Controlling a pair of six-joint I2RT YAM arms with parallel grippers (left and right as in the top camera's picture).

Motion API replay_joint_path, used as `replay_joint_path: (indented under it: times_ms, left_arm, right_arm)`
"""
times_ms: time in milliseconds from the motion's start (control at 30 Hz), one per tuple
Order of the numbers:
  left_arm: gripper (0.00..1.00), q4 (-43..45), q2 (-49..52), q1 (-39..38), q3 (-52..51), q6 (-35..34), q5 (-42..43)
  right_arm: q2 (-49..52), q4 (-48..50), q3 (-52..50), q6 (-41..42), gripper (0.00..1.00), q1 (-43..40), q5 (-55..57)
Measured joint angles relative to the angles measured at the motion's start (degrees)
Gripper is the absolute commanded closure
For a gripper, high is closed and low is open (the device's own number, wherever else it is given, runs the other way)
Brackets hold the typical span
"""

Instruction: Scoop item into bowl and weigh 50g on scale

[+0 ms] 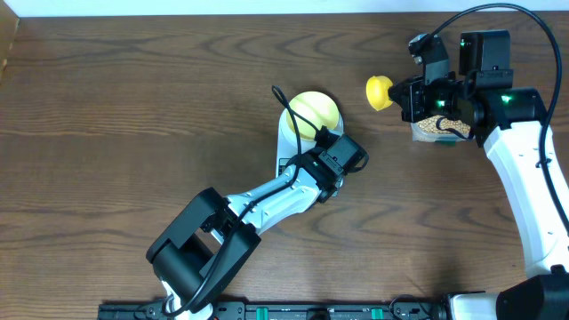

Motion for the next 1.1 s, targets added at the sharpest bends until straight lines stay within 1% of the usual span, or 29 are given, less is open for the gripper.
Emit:
replay_joint_path:
  times_ms: [1100]
  left_arm:
    - [0.92, 0.72, 0.37, -0.13, 0.13, 0.0, -1.31]
  right_arm:
    - [0.0, -0.42, 0.0, 0.0, 0.99, 0.0, 0.0]
